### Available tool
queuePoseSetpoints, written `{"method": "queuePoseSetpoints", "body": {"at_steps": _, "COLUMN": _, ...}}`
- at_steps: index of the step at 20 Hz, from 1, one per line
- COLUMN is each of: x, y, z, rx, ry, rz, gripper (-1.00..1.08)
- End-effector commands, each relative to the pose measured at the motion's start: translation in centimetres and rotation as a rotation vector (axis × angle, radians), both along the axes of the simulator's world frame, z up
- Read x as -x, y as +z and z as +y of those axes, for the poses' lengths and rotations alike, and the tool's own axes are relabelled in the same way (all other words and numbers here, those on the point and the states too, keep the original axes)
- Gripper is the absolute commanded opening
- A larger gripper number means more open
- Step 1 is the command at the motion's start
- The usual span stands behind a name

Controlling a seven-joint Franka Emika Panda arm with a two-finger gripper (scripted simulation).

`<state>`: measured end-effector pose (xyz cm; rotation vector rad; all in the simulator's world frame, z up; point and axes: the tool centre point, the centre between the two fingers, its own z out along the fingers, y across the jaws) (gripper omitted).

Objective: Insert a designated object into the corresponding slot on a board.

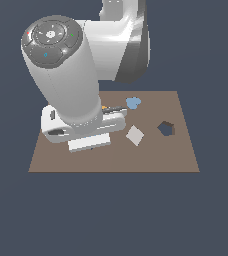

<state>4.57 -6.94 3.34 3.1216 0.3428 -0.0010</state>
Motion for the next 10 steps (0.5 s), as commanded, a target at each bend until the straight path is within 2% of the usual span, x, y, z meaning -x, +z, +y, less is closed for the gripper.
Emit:
{"method": "queuePoseSetpoints", "body": {"at_steps": 1, "x": 0.1, "y": 0.1, "z": 4.2, "rx": -0.001, "ry": 0.049, "rz": -0.001, "gripper": -1.00}}
{"method": "queuePoseSetpoints", "body": {"at_steps": 6, "x": 1.2, "y": 0.4, "z": 13.3, "rx": 0.000, "ry": 0.153, "rz": 0.000, "gripper": -1.00}}
{"method": "queuePoseSetpoints", "body": {"at_steps": 10, "x": 2.2, "y": 0.6, "z": 18.8, "rx": 0.000, "ry": 0.215, "rz": 0.000, "gripper": -1.00}}
